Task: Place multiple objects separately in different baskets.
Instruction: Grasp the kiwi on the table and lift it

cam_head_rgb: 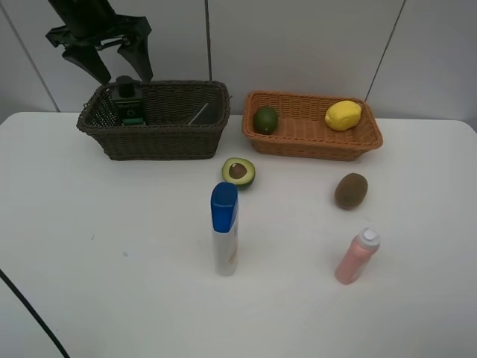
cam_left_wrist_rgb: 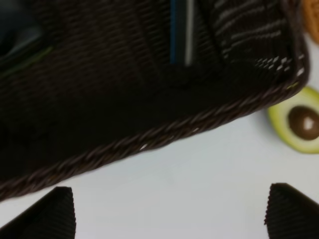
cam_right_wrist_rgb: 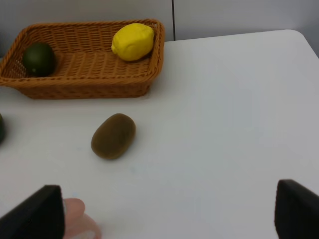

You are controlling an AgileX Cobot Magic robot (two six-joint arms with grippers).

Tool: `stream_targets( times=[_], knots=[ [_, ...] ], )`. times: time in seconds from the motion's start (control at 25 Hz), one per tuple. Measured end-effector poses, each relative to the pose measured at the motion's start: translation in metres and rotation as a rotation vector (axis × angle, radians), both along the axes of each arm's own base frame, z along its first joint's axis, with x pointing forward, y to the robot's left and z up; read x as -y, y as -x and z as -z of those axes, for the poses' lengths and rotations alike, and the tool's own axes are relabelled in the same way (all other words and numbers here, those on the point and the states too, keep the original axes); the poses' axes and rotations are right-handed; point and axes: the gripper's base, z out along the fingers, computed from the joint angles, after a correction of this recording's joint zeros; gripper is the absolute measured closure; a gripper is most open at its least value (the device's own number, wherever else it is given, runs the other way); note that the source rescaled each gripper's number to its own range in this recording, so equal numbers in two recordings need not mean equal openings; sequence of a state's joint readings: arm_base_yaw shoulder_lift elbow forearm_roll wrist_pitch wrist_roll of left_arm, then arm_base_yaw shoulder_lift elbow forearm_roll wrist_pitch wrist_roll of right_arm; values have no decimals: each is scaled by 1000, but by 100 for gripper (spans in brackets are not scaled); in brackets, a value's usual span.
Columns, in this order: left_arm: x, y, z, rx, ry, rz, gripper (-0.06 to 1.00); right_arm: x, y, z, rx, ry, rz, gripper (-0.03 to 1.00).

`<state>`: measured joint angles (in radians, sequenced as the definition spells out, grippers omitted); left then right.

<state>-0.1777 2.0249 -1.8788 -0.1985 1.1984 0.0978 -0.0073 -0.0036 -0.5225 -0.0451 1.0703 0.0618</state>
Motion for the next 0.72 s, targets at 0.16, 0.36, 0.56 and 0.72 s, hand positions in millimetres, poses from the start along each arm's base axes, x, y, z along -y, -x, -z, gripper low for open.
stream_targets(
  times=[0.16,0.36,0.56,0.72],
  knots=[
    [-46,40,-14,-26,-106,-127,-5,0,0,0,0,0,0,-3],
    [-75,113,-36,-24,-144,-200,-5,0,0,0,0,0,0,-3],
    [-79,205,-47,45,-145,-137,-5,0,0,0,0,0,0,-3],
    [-82,272,-40,123,-144,-120,-5,0,0,0,0,0,0,-3]
  ],
)
